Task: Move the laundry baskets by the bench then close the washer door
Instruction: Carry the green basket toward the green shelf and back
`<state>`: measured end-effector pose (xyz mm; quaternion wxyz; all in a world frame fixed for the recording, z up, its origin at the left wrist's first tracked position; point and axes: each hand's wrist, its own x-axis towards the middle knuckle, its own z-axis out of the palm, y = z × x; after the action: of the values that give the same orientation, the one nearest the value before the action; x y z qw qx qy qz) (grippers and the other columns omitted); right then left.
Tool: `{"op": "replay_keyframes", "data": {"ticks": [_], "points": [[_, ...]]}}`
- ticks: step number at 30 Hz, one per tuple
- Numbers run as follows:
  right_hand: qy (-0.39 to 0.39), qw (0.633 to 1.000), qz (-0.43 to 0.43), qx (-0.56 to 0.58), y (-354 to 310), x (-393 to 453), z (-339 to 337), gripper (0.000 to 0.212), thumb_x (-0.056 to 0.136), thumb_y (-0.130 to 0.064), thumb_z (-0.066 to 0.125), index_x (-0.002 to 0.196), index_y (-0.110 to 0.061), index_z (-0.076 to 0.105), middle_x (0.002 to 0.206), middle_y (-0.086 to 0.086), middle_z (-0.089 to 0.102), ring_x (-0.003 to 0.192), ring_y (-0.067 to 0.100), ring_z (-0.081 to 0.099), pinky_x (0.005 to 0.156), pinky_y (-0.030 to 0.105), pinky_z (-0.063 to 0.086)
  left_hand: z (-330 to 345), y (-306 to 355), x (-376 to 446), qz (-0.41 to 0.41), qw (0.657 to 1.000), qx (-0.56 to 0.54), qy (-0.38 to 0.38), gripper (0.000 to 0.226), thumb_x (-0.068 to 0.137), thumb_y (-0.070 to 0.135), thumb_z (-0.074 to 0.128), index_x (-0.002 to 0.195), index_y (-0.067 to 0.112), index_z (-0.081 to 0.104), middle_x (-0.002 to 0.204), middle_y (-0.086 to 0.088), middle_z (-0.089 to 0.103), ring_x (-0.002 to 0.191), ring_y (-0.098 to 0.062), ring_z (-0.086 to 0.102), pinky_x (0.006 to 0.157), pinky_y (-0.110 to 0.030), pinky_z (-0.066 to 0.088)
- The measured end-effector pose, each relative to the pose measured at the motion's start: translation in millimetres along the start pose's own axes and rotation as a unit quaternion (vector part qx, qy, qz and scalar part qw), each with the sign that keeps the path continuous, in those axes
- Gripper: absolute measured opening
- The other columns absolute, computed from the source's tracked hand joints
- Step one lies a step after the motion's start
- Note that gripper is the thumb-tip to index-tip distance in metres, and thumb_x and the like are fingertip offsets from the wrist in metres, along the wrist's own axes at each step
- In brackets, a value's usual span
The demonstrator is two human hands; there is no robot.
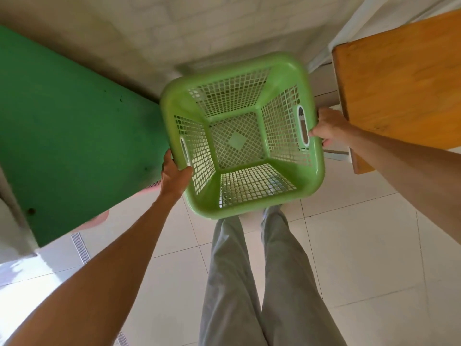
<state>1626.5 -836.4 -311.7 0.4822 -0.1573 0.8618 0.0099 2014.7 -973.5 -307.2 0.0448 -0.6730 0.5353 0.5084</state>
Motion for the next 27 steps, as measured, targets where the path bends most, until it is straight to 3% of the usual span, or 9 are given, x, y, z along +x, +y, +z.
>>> {"op": "replay_keyframes", "data": {"ticks": [3,7,15,20,23,25,27], "points": [[0.0,1.0,-0.005,-0.004,-1.8,-1.2,-0.3,0.044,0.082,0.004,0.074,0.122,-0.007,0.059,0.117,0.019,0.067,0.072,0.027,0.065,0.045,0.025,0.055,-2.5,0.1,-1.2,0.001,1.0,-0.004,-0.01,0.079,0.085,0.005,0.064,0.153,0.019,0.026,0.127,-0.011,0.058,0.11,-0.03,0.058,0.072,-0.029,0.047],[-0.002,1.0,-0.011,-0.009,-4.5,-2.8,-1.9,0.045,0.083,0.0,0.076,0.123,-0.006,0.058,0.119,0.019,0.067,0.081,0.031,0.07,0.059,0.032,0.061,-7.5,0.4,-0.9,-0.011,1.0,-0.025,-0.009,0.077,0.085,0.005,0.064,0.152,0.019,0.028,0.12,-0.011,0.06,0.108,-0.031,0.06,0.068,-0.026,0.046],[0.011,0.999,-0.033,-0.025,-12.4,1.7,-5.0,0.05,0.085,-0.004,0.075,0.13,-0.007,0.054,0.126,0.018,0.065,0.099,0.035,0.07,0.076,0.043,0.063,-11.7,4.1,6.7,-0.006,0.999,-0.028,-0.019,0.079,0.085,0.011,0.068,0.152,0.022,0.027,0.125,-0.009,0.06,0.112,-0.03,0.059,0.091,-0.042,0.053],[0.031,0.997,-0.062,-0.031,-17.2,-11.9,-4.5,0.043,0.086,-0.01,0.074,0.126,-0.008,0.057,0.114,0.013,0.068,0.078,0.023,0.064,0.057,0.026,0.053,-14.5,15.1,-0.5,-0.006,0.999,0.007,-0.041,0.086,0.086,0.02,0.072,0.155,0.023,0.021,0.132,-0.005,0.056,0.111,-0.026,0.057,0.088,-0.036,0.048],[0.054,0.996,-0.076,-0.007,-26.3,-34.8,-7.9,0.053,0.086,-0.01,0.073,0.133,-0.008,0.049,0.1,0.003,0.062,0.07,0.013,0.056,0.047,0.017,0.041,-22.2,31.2,-17.0,0.011,0.999,0.017,-0.04,0.086,0.084,0.021,0.074,0.154,0.022,0.024,0.14,-0.006,0.052,0.122,-0.028,0.054,0.1,-0.042,0.047],[0.075,0.994,-0.073,0.04,-31.7,-60.3,-12.8,0.045,0.087,-0.008,0.071,0.128,-0.004,0.052,0.083,-0.003,0.056,0.061,0.007,0.053,0.037,0.012,0.039,-33.3,49.6,-40.1,0.025,0.999,0.021,-0.034,0.084,0.084,0.018,0.074,0.154,0.02,0.027,0.147,-0.009,0.048,0.13,-0.028,0.048,0.107,-0.041,0.042],[0.079,0.993,-0.065,0.063,-37.9,-94.7,-20.7,0.035,0.09,-0.011,0.067,0.121,0.002,0.058,0.079,0.0,0.058,0.06,0.013,0.056,0.039,0.018,0.042,-47.4,76.9,-73.3,0.05,0.998,0.038,-0.028,0.084,0.085,0.015,0.074,0.154,0.017,0.026,0.15,-0.011,0.044,0.127,-0.02,0.044,0.101,-0.032,0.036]]}}
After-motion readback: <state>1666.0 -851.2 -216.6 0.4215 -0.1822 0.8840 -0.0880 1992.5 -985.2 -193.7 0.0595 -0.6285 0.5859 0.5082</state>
